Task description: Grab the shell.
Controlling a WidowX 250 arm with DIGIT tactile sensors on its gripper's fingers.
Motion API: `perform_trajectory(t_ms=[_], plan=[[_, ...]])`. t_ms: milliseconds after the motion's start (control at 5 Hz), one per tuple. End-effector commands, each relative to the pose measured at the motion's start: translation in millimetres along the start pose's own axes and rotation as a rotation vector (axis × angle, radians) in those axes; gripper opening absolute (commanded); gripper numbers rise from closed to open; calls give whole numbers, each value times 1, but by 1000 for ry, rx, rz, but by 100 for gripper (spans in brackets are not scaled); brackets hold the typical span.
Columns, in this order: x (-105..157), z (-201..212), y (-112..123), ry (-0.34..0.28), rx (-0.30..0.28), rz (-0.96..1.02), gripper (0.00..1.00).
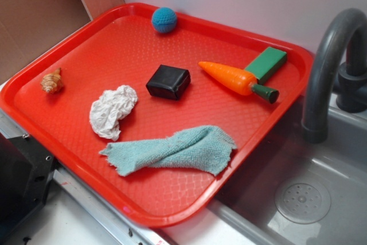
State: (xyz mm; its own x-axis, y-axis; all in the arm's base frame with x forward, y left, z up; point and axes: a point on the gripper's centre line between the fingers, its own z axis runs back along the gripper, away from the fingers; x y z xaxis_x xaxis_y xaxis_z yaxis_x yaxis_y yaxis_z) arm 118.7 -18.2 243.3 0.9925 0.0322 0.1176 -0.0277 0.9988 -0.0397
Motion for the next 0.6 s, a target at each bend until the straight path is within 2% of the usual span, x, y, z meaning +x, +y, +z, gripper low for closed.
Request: perform_trajectory(t_ms=[0,200,400], plan=[[0,0,0,0,0,0,100],[4,-19,12,-17,-9,252,100],[15,-45,34,25,36,501,100]])
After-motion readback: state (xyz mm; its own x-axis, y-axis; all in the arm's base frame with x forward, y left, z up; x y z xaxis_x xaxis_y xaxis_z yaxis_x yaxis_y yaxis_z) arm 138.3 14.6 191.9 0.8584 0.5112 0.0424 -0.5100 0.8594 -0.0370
